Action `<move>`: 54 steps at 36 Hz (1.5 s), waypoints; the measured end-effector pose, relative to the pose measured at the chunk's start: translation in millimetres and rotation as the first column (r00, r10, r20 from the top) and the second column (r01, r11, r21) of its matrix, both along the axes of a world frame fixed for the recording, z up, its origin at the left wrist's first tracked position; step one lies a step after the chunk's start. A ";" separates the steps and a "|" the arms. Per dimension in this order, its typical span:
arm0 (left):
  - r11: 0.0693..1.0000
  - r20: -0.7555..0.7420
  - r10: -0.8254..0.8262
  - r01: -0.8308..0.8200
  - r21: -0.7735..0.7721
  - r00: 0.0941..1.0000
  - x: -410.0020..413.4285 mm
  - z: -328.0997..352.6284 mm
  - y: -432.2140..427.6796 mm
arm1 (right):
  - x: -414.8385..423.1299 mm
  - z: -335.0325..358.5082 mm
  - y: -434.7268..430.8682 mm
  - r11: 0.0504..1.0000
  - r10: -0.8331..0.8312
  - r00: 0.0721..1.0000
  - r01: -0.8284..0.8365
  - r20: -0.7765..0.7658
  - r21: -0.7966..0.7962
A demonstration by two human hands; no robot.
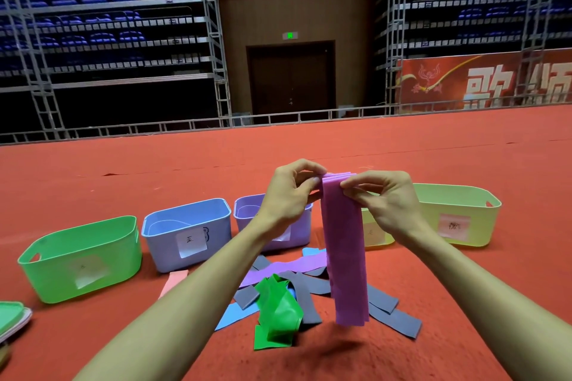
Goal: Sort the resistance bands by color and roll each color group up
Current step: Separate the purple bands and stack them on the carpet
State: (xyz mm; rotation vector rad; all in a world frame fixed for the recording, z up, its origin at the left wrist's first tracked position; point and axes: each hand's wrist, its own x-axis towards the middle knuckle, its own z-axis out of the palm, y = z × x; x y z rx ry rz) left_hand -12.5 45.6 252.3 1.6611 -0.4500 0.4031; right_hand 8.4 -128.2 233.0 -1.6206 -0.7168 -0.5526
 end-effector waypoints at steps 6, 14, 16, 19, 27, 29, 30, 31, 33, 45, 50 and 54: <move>1.000 0.013 0.023 -0.023 0.000 1.000 -0.4 0.5 -1.3 | -1.0 0.2 0.7 0.999 -0.030 0.999 0.031 0.029 -0.021; 0.990 0.076 0.131 -0.135 0.051 0.989 5.6 -3.3 -6.1 | 2.2 -5.2 2.0 0.978 -0.176 0.970 0.192 0.170 -0.081; 0.988 0.078 0.138 -0.142 0.054 0.987 6.6 -4.2 -6.4 | 3.2 -6.9 1.3 0.972 -0.195 0.960 0.216 0.200 -0.093; 0.989 0.072 0.137 -0.140 0.049 0.988 7.0 -5.3 -6.2 | 4.1 -9.3 -0.1 0.961 -0.223 0.940 0.257 0.256 -0.106; 0.994 0.050 0.100 -0.102 0.028 0.994 3.5 -6.4 -8.1 | 1.5 -7.6 0.0 0.977 -0.190 0.963 0.204 0.191 -0.054; 0.998 0.036 0.065 -0.066 0.008 0.997 1.5 -5.9 -7.8 | -0.3 -6.3 -0.1 0.985 -0.164 0.973 0.172 0.162 -0.034; 0.999 0.030 0.053 -0.053 0.001 0.998 0.9 -6.0 -7.4 | -0.8 -6.2 -0.1 0.987 -0.153 0.977 0.159 0.150 -0.030; 0.999 0.026 0.047 -0.047 -0.004 0.999 0.5 -6.0 -6.9 | -1.0 -6.3 -0.2 0.988 -0.146 0.979 0.152 0.143 -0.031; 0.999 0.016 0.041 -0.041 -0.014 0.999 0.1 -6.1 -5.9 | -1.0 -7.1 0.1 0.989 -0.138 0.981 0.145 0.135 -0.041; 0.998 -0.012 -0.036 0.035 -0.058 0.999 -7.6 -6.2 -6.1 | 0.6 -7.7 1.8 0.989 -0.141 0.984 0.144 0.110 -0.018; 0.992 0.124 0.097 -0.106 0.072 0.988 -2.1 -12.3 -4.5 | 1.8 -10.0 2.9 0.990 -0.134 0.985 0.138 0.106 -0.029; 0.986 0.164 0.143 -0.154 0.057 0.976 1.4 -14.1 -4.6 | 3.7 -12.9 5.3 0.988 -0.152 0.982 0.156 0.115 -0.022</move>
